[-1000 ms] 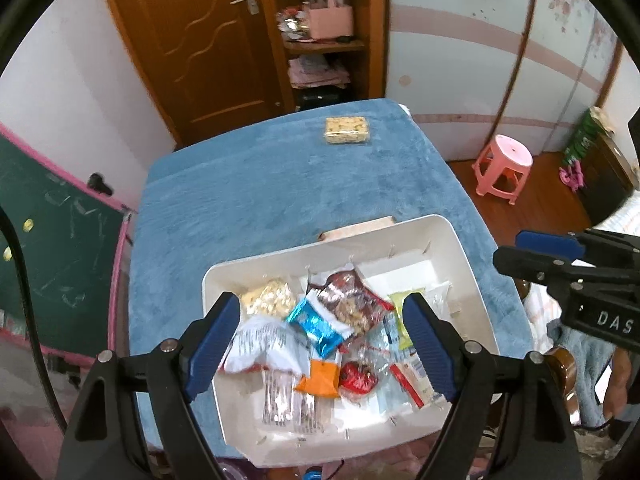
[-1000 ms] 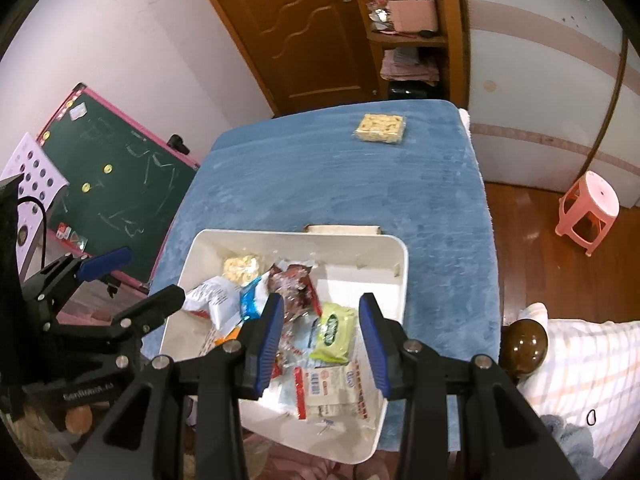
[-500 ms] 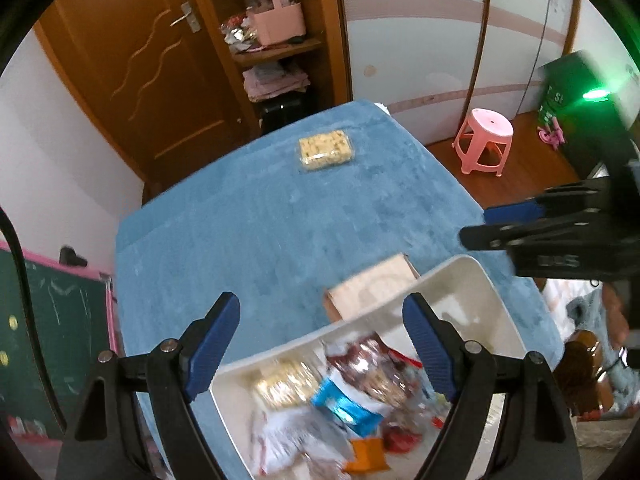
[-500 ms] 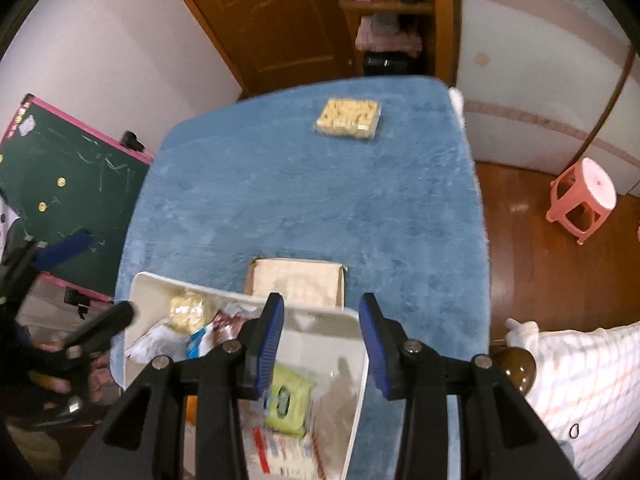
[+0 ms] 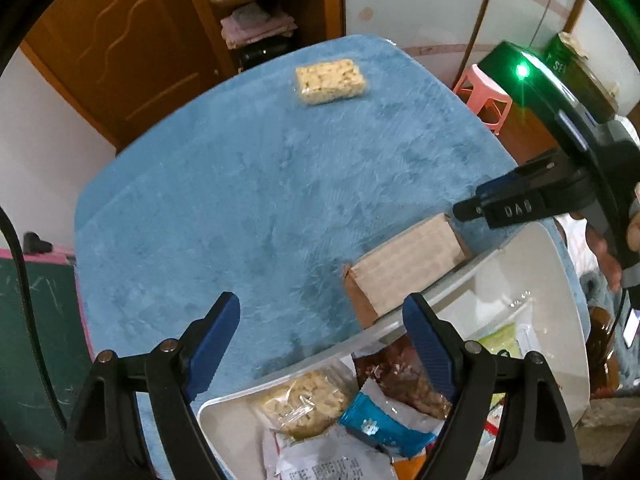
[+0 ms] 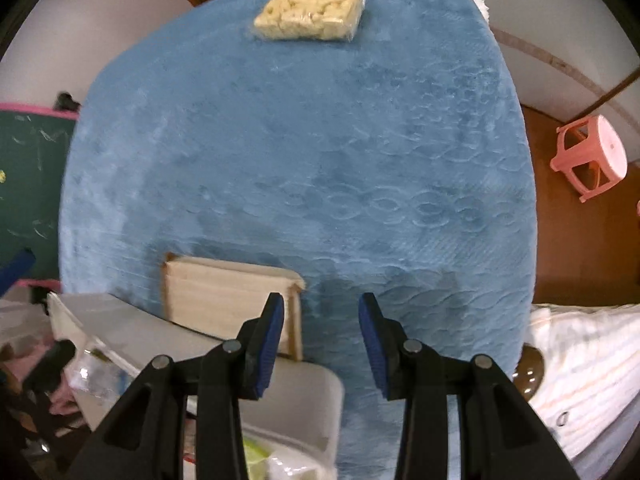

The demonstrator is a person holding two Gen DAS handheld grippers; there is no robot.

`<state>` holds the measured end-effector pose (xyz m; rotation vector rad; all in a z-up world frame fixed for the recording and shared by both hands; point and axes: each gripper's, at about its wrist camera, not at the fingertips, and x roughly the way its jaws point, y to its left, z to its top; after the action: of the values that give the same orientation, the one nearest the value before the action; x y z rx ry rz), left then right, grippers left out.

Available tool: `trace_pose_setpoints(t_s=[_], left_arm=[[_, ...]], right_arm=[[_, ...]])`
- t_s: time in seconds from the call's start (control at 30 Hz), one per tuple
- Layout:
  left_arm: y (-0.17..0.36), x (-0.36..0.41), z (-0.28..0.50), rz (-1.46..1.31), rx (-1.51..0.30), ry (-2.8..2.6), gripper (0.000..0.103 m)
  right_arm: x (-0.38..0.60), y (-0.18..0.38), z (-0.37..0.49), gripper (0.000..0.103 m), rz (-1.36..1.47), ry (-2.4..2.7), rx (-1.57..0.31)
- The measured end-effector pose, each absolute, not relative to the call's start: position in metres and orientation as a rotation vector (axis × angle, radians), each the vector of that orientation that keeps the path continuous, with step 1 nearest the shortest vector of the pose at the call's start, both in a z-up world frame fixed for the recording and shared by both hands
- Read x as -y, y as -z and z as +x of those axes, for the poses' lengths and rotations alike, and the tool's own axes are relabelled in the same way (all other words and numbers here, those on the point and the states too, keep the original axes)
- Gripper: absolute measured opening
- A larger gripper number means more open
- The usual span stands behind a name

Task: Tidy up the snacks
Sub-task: 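Close the right tool around the tan cardboard box beside the tray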

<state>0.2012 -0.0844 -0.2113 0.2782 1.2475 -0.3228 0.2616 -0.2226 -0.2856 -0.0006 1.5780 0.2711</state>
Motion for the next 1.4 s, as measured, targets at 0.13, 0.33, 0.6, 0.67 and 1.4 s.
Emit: trace_pose_setpoints(t_s=[0.13, 0.33, 0.6, 0.67, 1.4], left_arm=[[0.216, 0.085, 0.209, 0.258, -1.257, 0.334, 0.083], [0.219, 0.090, 0.207, 0.261, -1.258, 0.358, 0.083], [0.222, 0.083, 0.210, 0.245, -1.267, 0.335, 0.083], [0.224, 0.080, 0.211, 0.236, -1.271, 0.327, 0.083], [0.230, -0.057, 0.226, -0.051, -1.355, -0.011, 0.083]], right_arm=[[0.213, 0.298, 0.260, 0.040, -0.107, -0.256, -1.621], [0.198, 0.311, 0.258, 0.040, -0.169, -0.277, -1.668], [0.160, 0.316, 0.262, 0.040, -0.162, -0.350, -1.675], [0.149, 0.316, 0.265, 0.040, -0.154, -0.366, -1.667], [0.020, 0.324, 0.259, 0.040, -0.216, -0.641, -1.645]])
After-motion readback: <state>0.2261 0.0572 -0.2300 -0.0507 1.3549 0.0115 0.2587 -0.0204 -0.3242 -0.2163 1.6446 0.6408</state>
